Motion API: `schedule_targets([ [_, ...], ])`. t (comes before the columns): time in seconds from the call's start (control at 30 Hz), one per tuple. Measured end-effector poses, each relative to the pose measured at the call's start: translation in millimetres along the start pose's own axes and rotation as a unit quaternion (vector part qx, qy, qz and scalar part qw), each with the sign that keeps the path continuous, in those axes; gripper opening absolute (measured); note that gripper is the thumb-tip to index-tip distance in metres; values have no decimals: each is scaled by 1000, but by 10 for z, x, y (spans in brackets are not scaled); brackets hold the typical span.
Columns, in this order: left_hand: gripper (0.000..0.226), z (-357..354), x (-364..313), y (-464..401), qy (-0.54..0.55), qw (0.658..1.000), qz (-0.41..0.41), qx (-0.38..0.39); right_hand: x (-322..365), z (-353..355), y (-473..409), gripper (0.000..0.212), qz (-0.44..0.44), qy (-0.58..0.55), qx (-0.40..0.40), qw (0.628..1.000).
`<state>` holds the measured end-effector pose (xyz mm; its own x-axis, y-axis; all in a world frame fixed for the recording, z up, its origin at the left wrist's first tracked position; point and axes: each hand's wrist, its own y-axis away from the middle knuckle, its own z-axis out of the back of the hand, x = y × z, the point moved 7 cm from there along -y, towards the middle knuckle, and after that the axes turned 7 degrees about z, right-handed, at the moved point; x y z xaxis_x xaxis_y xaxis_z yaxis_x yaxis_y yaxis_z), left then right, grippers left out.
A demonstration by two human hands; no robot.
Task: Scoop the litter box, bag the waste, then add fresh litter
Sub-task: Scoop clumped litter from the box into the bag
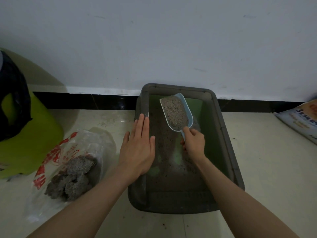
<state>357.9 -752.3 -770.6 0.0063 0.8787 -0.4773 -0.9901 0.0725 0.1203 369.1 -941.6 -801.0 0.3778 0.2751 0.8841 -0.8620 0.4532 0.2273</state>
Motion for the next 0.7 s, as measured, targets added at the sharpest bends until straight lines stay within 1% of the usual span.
schedule_targets([
  [0.07,59,-7,2,3,1,1000,-1,2,-143,32,132,26,-7,-50,-18,999],
  [0.13,59,-13,-2,8,3,1000,-4,5,-237,63,204,27,-16,-69,-24,997],
  [0.33,58,-1,-14,1,3,1000,-8,1,-157,202,121,28,25,-1,-29,999],
  [0.37,58,-2,-11,5,2,1000,-7,1,-122,226,90,28,41,24,-32,998],
  [0.43,58,-4,-11,11,4,1000,-6,3,-18,260,20,28,77,109,-26,991],
  [0.53,58,-4,-13,4,4,1000,-5,2,163,315,-40,25,128,244,-10,961],
  [0.63,58,-6,-17,2,3,1000,-6,1,312,414,-17,21,165,322,-7,932],
  [0.7,58,-5,-18,6,5,1000,-7,2,386,472,-5,21,176,353,-2,919],
])
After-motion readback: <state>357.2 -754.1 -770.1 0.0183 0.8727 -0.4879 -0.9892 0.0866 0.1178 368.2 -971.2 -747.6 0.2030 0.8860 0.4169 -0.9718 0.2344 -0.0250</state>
